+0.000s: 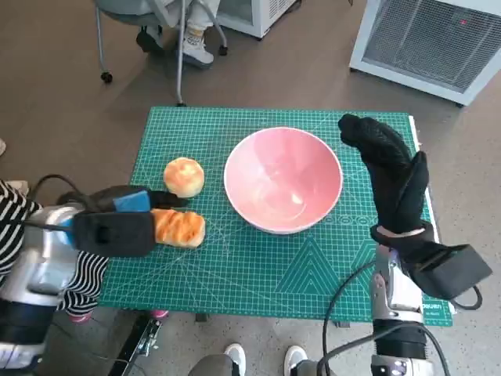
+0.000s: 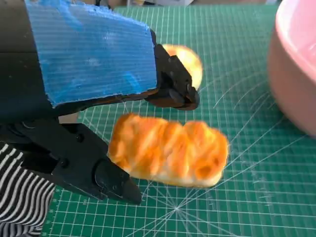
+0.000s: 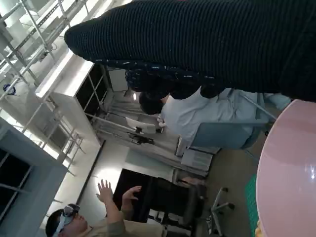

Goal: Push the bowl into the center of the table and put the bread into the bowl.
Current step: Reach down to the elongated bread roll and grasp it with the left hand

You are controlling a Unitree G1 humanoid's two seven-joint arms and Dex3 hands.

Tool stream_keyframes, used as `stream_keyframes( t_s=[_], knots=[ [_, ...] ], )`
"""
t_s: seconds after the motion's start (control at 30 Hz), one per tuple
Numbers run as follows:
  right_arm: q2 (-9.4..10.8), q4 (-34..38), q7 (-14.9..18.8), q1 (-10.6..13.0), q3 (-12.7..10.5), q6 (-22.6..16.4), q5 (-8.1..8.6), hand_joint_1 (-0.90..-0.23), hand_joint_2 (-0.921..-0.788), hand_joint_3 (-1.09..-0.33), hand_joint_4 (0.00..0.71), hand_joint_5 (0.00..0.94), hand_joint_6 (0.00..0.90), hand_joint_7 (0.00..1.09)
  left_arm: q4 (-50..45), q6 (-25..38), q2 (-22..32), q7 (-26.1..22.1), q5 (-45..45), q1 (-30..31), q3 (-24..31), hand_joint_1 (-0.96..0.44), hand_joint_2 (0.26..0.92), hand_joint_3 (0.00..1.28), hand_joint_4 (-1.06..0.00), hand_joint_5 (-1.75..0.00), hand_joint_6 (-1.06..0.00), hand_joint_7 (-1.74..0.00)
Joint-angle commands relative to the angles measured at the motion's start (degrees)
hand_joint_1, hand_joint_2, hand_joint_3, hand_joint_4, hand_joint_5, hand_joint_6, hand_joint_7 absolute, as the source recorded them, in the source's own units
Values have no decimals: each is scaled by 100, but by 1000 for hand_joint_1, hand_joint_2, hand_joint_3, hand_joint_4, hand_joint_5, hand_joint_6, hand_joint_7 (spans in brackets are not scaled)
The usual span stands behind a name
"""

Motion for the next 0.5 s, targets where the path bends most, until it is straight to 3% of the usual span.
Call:
stream_keyframes(
  t_s=[0.03, 0.5],
  knots=[
    [5, -13, -21, 150, 14, 90, 3, -683, -921, -755, 161, 0, 99, 354, 658, -197, -222, 326, 285, -225, -282, -75, 757, 3, -299, -4, -423, 0],
    [-11, -121, -47, 229, 11, 97, -7, -678, -921, -755, 161, 2, 85, 384, 2071, -451, -738, 1221, 980, -712, -899, -76, 779, 11, -362, -17, -453, -10]
  ],
)
